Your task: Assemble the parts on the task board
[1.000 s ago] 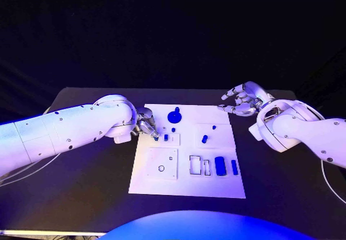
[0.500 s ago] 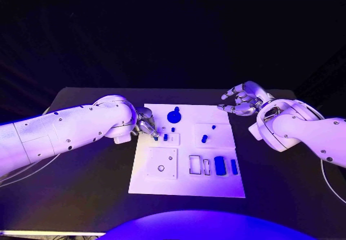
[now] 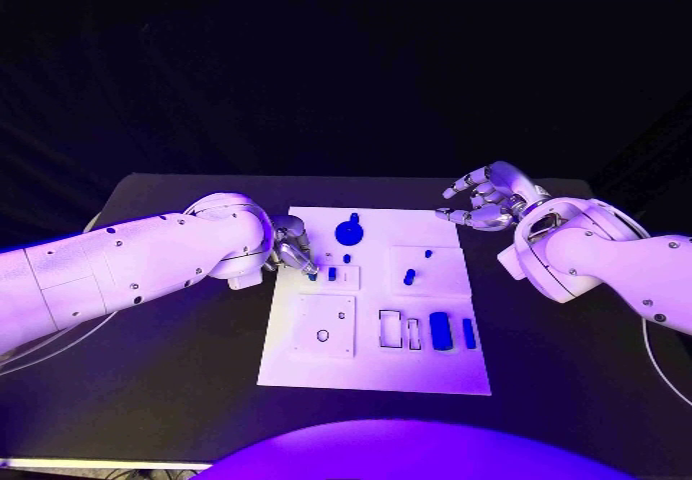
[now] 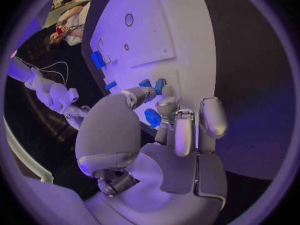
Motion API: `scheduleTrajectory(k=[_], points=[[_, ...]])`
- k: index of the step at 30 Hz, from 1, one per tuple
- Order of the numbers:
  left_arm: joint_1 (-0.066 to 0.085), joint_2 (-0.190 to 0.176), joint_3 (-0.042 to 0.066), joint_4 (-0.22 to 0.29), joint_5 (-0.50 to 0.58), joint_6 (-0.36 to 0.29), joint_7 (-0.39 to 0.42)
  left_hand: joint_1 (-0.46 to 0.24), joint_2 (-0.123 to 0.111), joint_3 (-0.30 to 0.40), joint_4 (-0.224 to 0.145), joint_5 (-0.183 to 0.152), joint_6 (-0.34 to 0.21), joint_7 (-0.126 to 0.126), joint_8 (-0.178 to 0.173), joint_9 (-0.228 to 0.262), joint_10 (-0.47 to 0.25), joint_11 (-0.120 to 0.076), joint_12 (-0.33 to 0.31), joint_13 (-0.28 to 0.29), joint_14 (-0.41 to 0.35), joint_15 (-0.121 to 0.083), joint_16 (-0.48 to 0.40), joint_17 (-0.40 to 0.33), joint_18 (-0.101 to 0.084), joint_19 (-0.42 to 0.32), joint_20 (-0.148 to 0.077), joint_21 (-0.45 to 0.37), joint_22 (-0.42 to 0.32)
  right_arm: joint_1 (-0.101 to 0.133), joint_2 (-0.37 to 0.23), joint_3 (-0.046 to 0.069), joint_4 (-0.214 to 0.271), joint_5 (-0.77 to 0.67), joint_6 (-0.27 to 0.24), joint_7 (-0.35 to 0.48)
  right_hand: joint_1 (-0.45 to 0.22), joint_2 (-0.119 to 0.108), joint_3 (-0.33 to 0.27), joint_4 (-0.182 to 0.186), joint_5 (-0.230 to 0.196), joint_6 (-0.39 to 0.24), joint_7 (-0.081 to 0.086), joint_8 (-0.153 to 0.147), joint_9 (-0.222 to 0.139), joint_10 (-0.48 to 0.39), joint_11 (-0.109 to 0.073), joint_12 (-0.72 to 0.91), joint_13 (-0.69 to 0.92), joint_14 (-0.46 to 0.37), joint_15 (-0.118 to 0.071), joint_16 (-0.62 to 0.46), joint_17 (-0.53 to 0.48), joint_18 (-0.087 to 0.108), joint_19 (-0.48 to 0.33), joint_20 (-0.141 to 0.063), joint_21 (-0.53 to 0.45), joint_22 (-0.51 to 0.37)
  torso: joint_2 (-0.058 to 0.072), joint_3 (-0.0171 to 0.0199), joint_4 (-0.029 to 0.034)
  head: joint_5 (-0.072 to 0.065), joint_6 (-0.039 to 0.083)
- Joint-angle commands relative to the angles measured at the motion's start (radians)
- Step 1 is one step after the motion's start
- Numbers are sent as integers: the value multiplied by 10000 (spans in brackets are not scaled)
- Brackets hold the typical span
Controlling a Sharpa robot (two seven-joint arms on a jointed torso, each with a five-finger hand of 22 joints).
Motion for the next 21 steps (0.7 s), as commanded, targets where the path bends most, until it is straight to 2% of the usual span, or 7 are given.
scheduleTrajectory(k=[1,11,21], points=[[-89,-25,-19,106,-268,-124,8,16,119,1867,-1931,45,138,-87,60,10,75,2,60,6,801,-72,44,1668,-148,76,-21,34,6,-6,-8,1,16,-112,94,53,-45,12,33,-1,26,36,-30,57,4,-20,-61,-15,906,810,-71,-66,1746,56,690,-94,-36,2171,0,-1,-1,7,-11],[-267,-124,-19,280,-358,-55,2,-8,112,1884,-1943,89,157,-92,59,2,86,-3,52,-4,801,-77,45,1668,-147,77,-26,37,6,-6,-19,1,9,-112,114,46,-45,12,33,-1,26,36,-30,57,4,-20,-61,-15,906,810,-71,-66,1746,56,690,-94,-36,2171,-5,-1,-7,4,-19],[-314,-151,-18,312,-395,-166,6,-52,95,1903,-1956,160,184,-100,60,-12,114,-9,68,26,804,-82,50,1681,-150,84,-32,45,17,-10,-17,1,2,-113,114,52,-45,12,33,-1,26,36,-30,57,4,-20,-61,-15,906,810,-71,-66,1746,56,690,-94,-36,2171,-4,-2,-13,-4,11]])
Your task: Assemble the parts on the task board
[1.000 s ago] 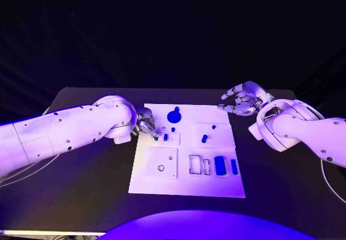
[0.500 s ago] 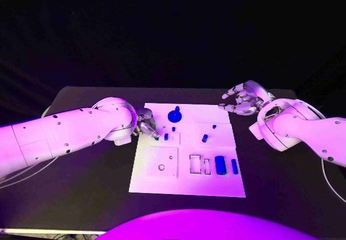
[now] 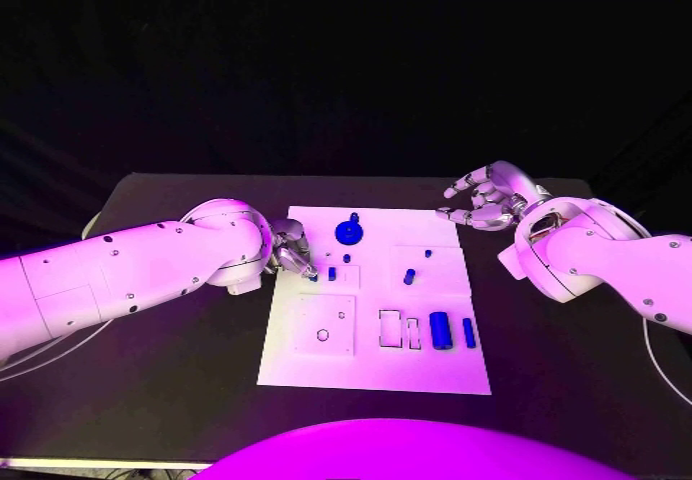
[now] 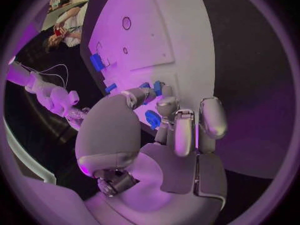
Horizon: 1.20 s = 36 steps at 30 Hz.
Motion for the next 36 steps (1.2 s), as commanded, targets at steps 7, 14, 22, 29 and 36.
scheduleTrajectory(k=[7,14,22,29,36], points=[[-184,-134,-39,286,-64,-548,60,-41,36,1922,-1985,148,159,-92,25,-21,107,11,84,47,814,-90,68,1722,-154,59,-2,57,30,-15,-3,1,9,-111,91,67,-65,11,44,2,30,48,-36,72,6,-17,-67,-18,903,808,-76,-75,1736,60,685,-100,-54,2165,16,-6,-7,-31,35],[-246,-397,41,644,138,-1487,264,-53,16,1927,-2001,167,175,-98,27,-28,114,6,73,32,813,-95,66,1716,-154,63,-6,61,35,-32,-23,1,10,-111,80,76,-65,11,44,2,30,48,-36,72,6,-17,-67,-18,903,808,-76,-75,1736,60,685,-100,-54,2165,0,-2,0,-56,24],[-260,-561,95,853,274,-1993,503,-56,5,1929,-2010,166,180,-101,26,-32,105,3,43,-12,802,-98,49,1674,-151,56,-9,56,23,-43,-39,1,13,-111,77,75,-74,15,47,5,32,50,-37,75,6,-13,-67,-13,906,809,-77,-75,1738,60,687,-101,-53,2166,9,-3,1,-66,19],[-268,-640,103,876,280,-1930,646,-54,11,1943,-2015,111,175,-100,6,-53,82,1,-21,-92,791,-106,31,1627,-143,35,-16,43,-10,-47,-54,1,16,-111,80,71,-77,17,49,6,32,51,-37,76,6,-11,-68,-11,907,810,-78,-75,1739,60,687,-102,-52,2167,8,2,1,-71,15],[-270,-613,102,748,7,-1583,757,-48,18,1950,-2018,48,164,-95,-17,-76,55,4,-84,-166,785,-108,23,1607,-132,2,-21,22,-59,-51,-55,1,9,-111,83,69,-77,17,49,6,32,51,-37,76,6,-11,-68,-11,907,810,-78,-75,1739,60,687,-102,-52,2167,8,8,1,-67,-14]])
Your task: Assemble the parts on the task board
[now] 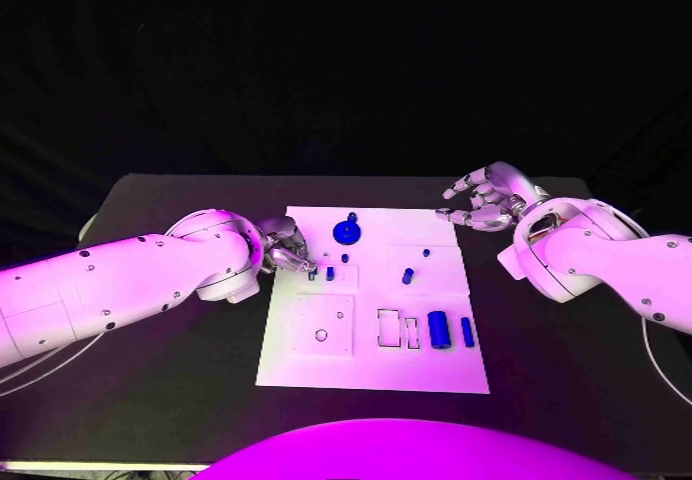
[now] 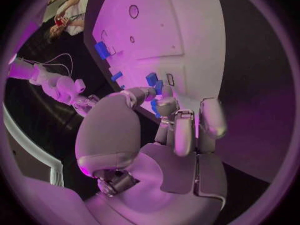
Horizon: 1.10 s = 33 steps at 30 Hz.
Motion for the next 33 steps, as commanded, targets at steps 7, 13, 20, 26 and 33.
scheduleTrajectory(k=[7,13,20,26,33], points=[[-7,112,5,-232,-333,578,247,-29,35,1952,-2017,-54,159,-93,8,-10,-21,7,-81,-26,823,-71,24,1611,-130,-3,-23,19,-18,-15,9,1,-2,-109,82,64,-77,16,49,6,33,51,-37,37,6,-11,-68,-11,909,810,-78,-35,1742,59,687,-102,-53,2162,0,2,-6,26,-32],[-11,175,4,-356,-367,738,243,-24,55,1947,-2002,-127,151,-84,-14,-33,-41,14,-136,-88,814,-65,11,1579,-118,-47,-23,-10,-78,-18,14,1,-1,-109,79,67,-77,16,49,6,33,51,-37,37,6,-11,-68,-11,909,810,-78,-35,1742,59,687,-102,-53,2162,-2,2,-6,31,-35],[-12,247,4,-478,-378,967,249,-24,62,1944,-1996,-150,148,-82,-20,-40,-46,16,-153,-108,813,-63,10,1577,-115,-60,-22,-19,-95,-23,17,1,-1,-109,77,68,-77,16,49,6,33,51,-37,37,6,-11,-68,-11,909,810,-78,-35,1742,59,687,-102,-53,2162,1,3,-6,33,-35],[-13,285,4,-531,-383,1182,235,-22,62,1943,-1996,-158,147,-81,-23,-42,-41,17,-145,-94,820,-62,21,1604,-114,-64,-22,-21,-101,-25,19,1,-3,-109,78,68,-102,31,60,7,47,54,-39,44,6,-10,-70,-13,906,810,-80,-37,1741,59,688,-105,-56,2161,1,1,-1,32,-47],[-13,298,4,-550,-451,1214,209,-19,59,1940,-1998,-167,145,-81,-26,-45,-43,18,-151,-101,820,-61,21,1604,-116,-60,-21,-19,-93,-26,19,1,-2,-109,78,68,-102,31,60,7,47,54,-39,44,6,-10,-70,-13,906,810,-80,-37,1741,59,688,-105,-56,2161,5,-1,-7,31,-48]])
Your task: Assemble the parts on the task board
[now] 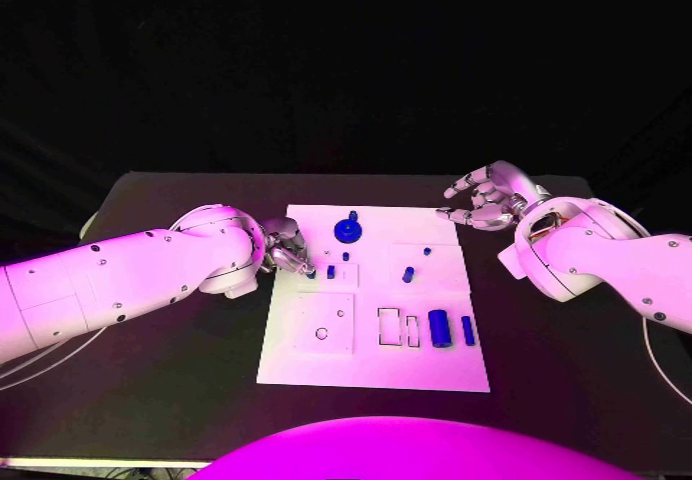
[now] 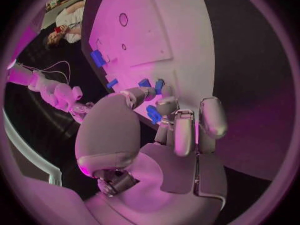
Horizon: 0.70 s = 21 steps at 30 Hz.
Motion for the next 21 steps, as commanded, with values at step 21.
scheduleTrajectory(k=[21], points=[[-5,83,0,-11,-111,375,32,39,97,1935,-2007,-50,106,-47,-3,4,-59,17,-86,-55,812,-58,10,1577,-109,-86,-20,-36,-37,-9,5,1,11,-107,79,65,-101,32,60,7,47,54,-39,44,6,-10,-70,-13,907,810,-80,-37,1735,60,701,-43,-56,2165,3,2,2,-14,-18]])
